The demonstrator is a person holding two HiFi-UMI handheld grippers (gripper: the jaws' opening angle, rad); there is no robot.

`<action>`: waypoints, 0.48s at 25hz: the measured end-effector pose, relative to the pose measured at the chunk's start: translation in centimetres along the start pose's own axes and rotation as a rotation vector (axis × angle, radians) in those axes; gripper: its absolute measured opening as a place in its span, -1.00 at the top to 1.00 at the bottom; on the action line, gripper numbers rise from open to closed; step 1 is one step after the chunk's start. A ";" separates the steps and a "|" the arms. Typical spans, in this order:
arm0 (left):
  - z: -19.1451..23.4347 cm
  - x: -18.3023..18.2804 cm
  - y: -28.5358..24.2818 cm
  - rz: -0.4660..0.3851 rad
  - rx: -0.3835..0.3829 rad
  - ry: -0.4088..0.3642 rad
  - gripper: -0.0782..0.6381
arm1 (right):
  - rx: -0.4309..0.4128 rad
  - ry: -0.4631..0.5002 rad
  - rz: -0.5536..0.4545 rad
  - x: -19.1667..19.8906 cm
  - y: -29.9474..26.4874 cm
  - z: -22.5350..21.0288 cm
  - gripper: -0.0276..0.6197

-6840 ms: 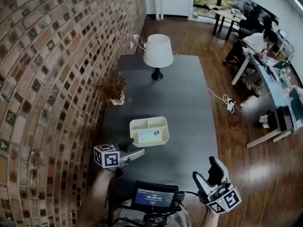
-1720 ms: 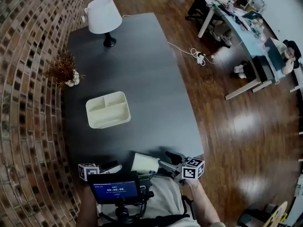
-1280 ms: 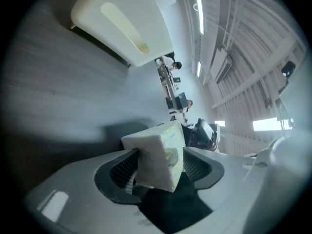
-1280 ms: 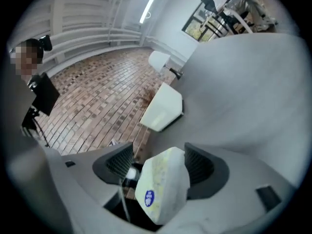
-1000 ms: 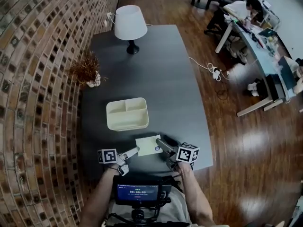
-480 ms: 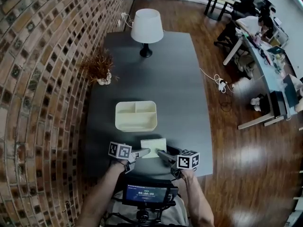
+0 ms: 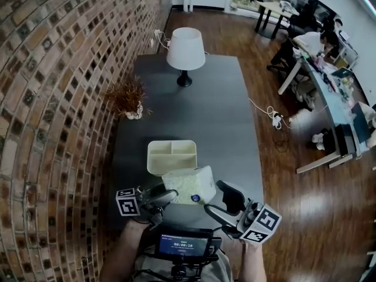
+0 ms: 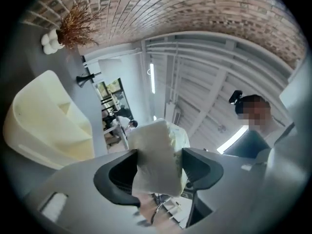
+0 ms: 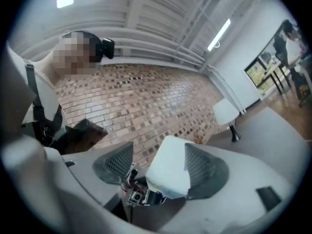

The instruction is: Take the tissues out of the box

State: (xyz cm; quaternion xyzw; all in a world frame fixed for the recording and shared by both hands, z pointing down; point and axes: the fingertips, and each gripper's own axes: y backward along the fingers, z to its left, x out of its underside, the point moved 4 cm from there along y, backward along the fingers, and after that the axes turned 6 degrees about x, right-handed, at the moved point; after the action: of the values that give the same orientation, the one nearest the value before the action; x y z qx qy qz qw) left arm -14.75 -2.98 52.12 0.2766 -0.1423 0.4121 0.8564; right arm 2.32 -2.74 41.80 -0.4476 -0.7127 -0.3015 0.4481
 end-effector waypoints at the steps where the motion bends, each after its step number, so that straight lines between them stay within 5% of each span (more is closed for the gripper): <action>1: -0.9 -1.1 0.1 -0.047 0.033 -0.005 -0.01 | -0.004 0.017 -0.051 -1.5 0.4 0.5 -0.09; 7: -6.9 -10.1 1.3 -0.362 0.238 -0.037 0.00 | 0.050 0.062 -0.183 -4.9 3.8 0.5 -0.09; 12: -10.6 -15.9 0.5 -0.430 0.315 -0.118 0.00 | 0.146 0.032 -0.234 -5.2 5.0 -1.2 -0.09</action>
State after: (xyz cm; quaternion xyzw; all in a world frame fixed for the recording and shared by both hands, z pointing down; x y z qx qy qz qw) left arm -24.85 -6.46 36.23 0.4537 -0.0640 0.2211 0.8609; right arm 8.31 -3.62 37.70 -0.3227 -0.7730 -0.3061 0.4525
